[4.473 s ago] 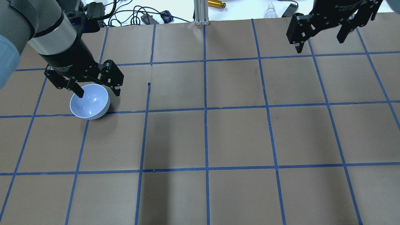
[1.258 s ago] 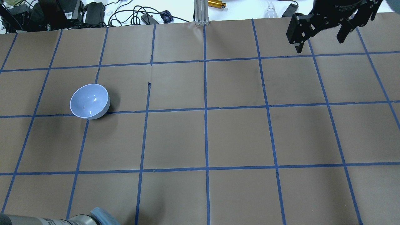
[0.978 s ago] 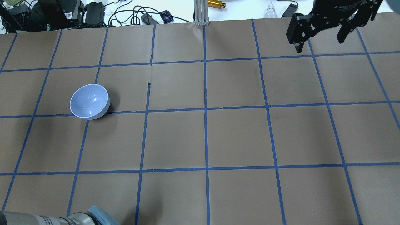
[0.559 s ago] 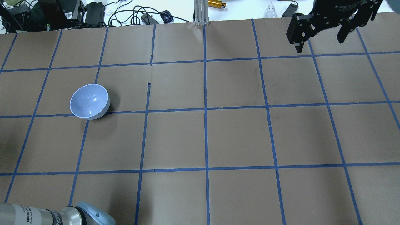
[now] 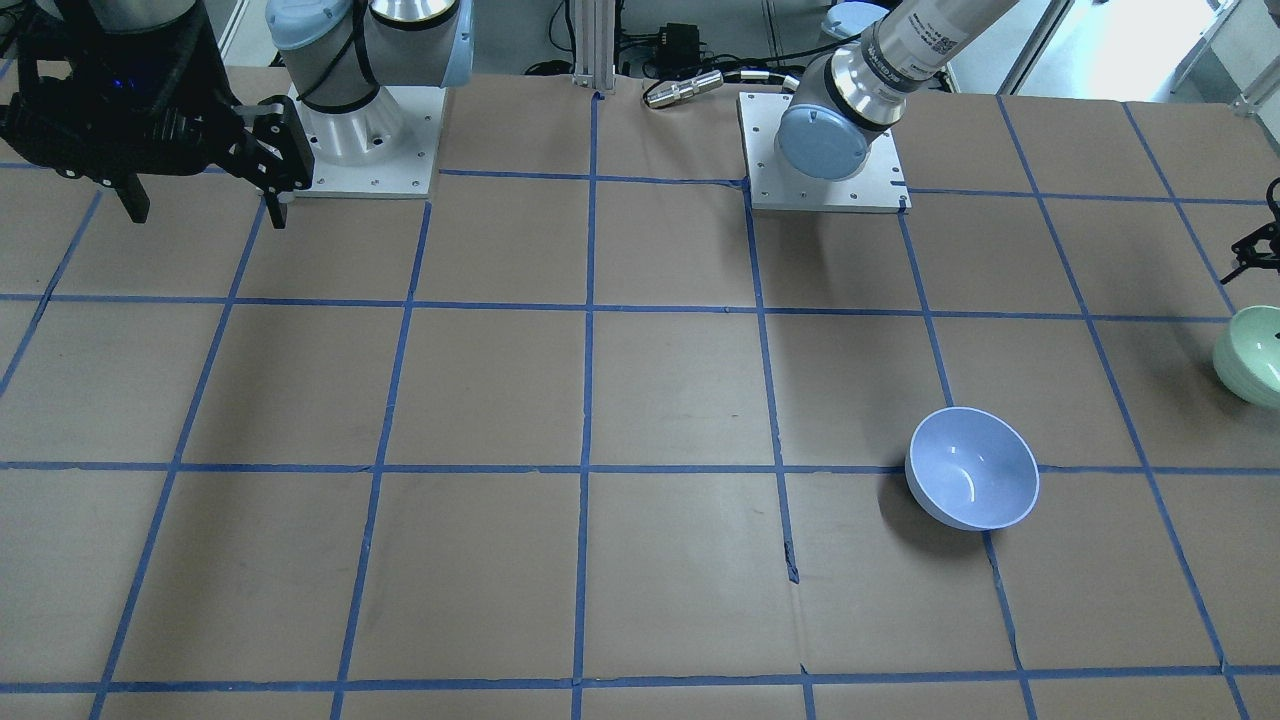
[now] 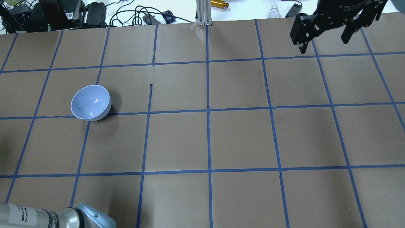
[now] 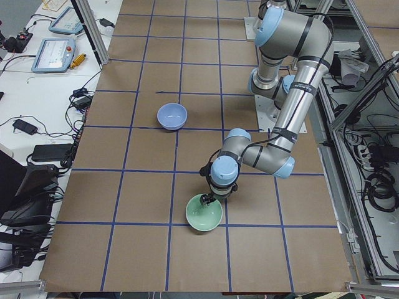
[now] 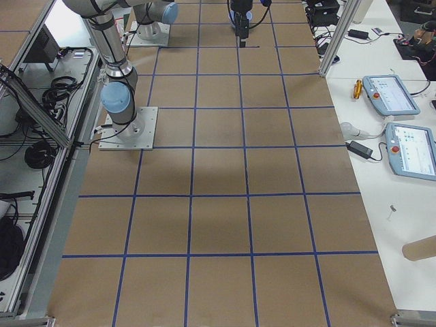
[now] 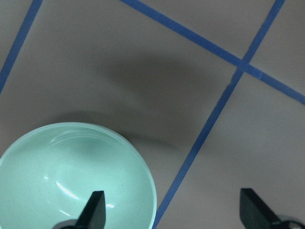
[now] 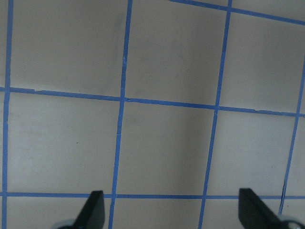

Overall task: Stack green bowl on blue bowl
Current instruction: 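Close the left gripper on the rim of the pale green bowl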

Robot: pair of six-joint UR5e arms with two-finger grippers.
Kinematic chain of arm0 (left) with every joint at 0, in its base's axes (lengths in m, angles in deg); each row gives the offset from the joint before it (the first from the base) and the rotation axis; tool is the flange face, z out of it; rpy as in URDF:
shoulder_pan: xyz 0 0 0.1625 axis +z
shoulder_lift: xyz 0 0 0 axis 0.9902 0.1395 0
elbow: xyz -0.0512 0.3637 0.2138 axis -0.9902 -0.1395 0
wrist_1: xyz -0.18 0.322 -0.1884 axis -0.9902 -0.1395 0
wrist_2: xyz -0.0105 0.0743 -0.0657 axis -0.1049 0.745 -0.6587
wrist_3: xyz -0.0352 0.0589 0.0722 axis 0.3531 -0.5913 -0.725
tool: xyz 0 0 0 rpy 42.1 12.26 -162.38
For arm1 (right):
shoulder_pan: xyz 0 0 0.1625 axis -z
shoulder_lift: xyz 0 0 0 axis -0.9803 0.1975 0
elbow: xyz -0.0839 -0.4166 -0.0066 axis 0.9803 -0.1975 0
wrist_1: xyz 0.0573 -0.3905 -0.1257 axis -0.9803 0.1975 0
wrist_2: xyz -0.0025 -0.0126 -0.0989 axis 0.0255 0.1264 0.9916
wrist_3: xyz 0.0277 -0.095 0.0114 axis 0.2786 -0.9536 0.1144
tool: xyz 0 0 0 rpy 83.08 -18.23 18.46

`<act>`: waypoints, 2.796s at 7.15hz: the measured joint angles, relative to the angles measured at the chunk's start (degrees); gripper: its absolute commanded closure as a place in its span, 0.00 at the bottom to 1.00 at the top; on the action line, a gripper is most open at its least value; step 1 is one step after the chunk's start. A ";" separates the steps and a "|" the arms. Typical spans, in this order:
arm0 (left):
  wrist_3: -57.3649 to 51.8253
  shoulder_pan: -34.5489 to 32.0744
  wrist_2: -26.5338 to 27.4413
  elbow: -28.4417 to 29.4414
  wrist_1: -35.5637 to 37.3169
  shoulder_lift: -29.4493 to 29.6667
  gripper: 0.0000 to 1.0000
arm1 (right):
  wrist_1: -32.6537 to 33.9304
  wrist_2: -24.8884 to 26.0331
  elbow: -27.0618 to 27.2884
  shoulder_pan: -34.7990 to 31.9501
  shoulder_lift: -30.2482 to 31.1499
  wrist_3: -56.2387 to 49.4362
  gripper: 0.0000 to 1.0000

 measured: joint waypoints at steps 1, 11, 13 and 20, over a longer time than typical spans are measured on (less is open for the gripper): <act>-0.78 0.02 -0.05 0.11 1.78 1.30 0.00 | 0.00 0.00 0.00 0.00 0.00 0.00 0.00; -1.52 0.02 0.60 0.33 7.92 6.09 1.00 | 0.00 0.00 0.00 0.02 0.00 0.00 0.00; -1.52 0.02 0.86 0.23 7.55 5.36 1.00 | 0.00 0.00 0.00 -0.01 0.00 0.00 0.00; -1.88 0.02 0.31 0.20 6.54 5.11 1.00 | 0.00 0.00 0.00 0.01 0.00 0.00 0.00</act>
